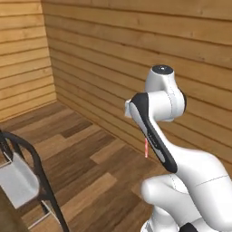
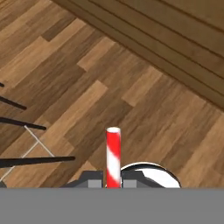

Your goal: Take a straw from the drawer in front and place it inside the glass cup on the dining counter.

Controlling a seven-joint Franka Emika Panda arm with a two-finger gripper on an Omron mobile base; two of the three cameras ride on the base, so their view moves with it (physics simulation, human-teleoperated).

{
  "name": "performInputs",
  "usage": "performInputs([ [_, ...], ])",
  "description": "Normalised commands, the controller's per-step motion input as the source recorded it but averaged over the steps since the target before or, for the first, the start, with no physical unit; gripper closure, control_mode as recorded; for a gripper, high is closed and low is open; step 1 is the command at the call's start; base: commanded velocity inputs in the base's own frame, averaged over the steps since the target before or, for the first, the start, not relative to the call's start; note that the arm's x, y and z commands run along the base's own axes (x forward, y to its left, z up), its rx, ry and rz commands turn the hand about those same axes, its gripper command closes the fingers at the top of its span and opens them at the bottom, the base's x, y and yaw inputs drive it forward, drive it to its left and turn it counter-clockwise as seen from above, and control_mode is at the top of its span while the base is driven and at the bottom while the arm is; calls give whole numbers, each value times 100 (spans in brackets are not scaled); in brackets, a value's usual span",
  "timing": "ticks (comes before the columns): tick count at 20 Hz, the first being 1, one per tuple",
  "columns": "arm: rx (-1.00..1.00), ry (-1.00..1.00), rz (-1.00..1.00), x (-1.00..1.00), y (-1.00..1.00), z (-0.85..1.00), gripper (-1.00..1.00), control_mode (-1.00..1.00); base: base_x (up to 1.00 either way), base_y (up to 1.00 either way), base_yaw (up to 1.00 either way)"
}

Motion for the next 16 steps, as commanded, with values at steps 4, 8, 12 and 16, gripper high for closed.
performInputs([
  [4, 0, 0, 0, 0, 0, 0, 100, 100, 96, -56, 61],
  [8, 0, 0, 0, 0, 0, 0, 100, 100, 94, -58, 61],
  [12, 0, 0, 0, 0, 0, 0, 100, 100, 95, -57, 61],
  [16, 0, 0, 0, 0, 0, 0, 100, 100, 94, -52, 62],
])
